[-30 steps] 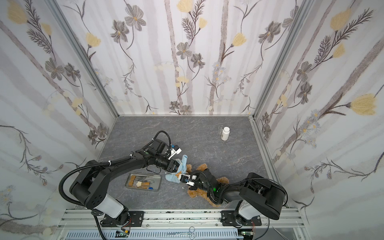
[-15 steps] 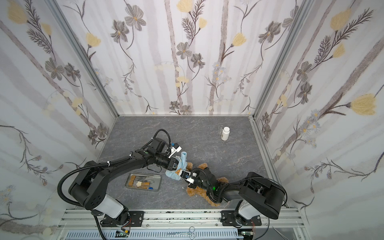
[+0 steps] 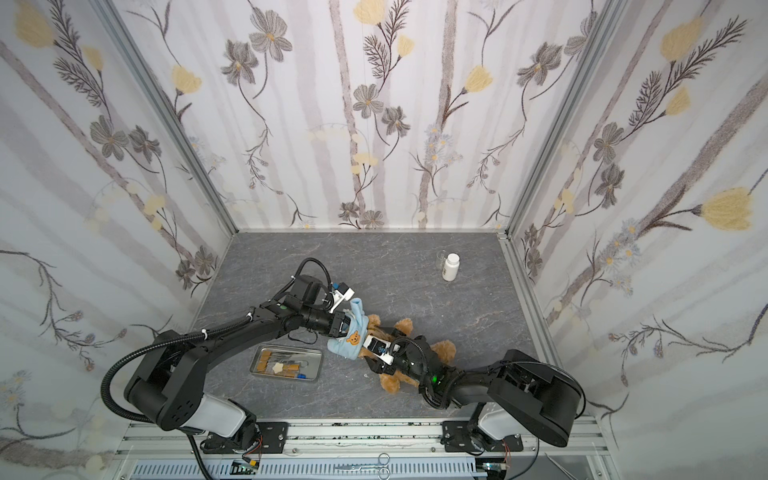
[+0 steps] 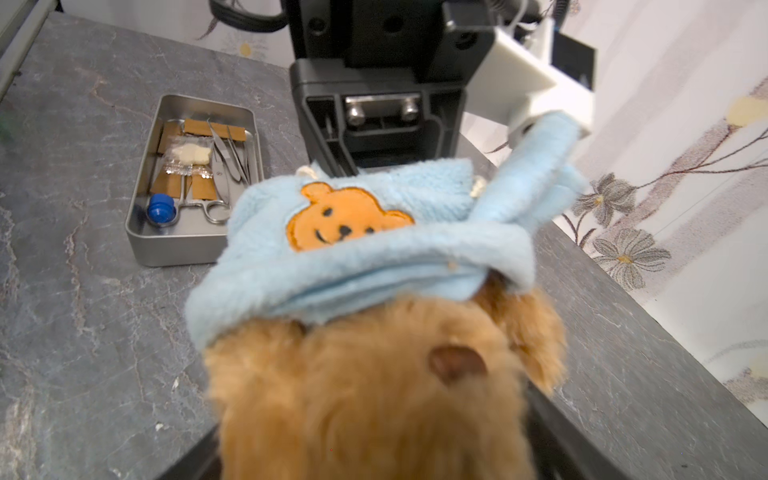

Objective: Dress the teddy bear
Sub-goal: 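Hold the hoodie with the left gripper while the right gripper repositions the bear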

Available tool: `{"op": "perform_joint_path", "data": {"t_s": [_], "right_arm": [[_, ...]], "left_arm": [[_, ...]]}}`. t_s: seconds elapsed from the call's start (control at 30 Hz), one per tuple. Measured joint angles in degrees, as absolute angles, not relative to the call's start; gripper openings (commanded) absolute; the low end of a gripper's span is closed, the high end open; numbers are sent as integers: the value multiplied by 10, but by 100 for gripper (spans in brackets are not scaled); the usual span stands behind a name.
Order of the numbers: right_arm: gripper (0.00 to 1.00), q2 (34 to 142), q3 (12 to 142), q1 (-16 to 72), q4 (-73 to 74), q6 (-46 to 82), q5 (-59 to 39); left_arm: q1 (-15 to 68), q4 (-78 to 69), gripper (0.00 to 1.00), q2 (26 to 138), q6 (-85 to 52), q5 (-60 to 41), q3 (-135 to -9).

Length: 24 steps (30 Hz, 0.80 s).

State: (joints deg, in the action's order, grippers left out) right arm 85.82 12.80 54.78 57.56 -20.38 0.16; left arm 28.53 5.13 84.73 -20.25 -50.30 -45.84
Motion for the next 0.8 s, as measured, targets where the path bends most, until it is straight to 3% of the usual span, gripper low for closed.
{"op": "perform_joint_path", "data": {"t_s": [0.2, 0.4, 0.67, 0.8], "right_arm": [[90, 712, 135, 545, 446, -85, -35], [47, 658, 177, 557, 362, 101, -70], [33, 731, 234, 631, 310, 280, -19], [33, 755, 237, 634, 305, 328, 22]], "left_arm": [[279, -27, 0, 816, -285, -443, -399], [284, -121, 0, 788, -362, -408, -346], [303, -154, 0, 761, -405, -372, -328], [307, -161, 0, 758, -408, -365, -326]]}}
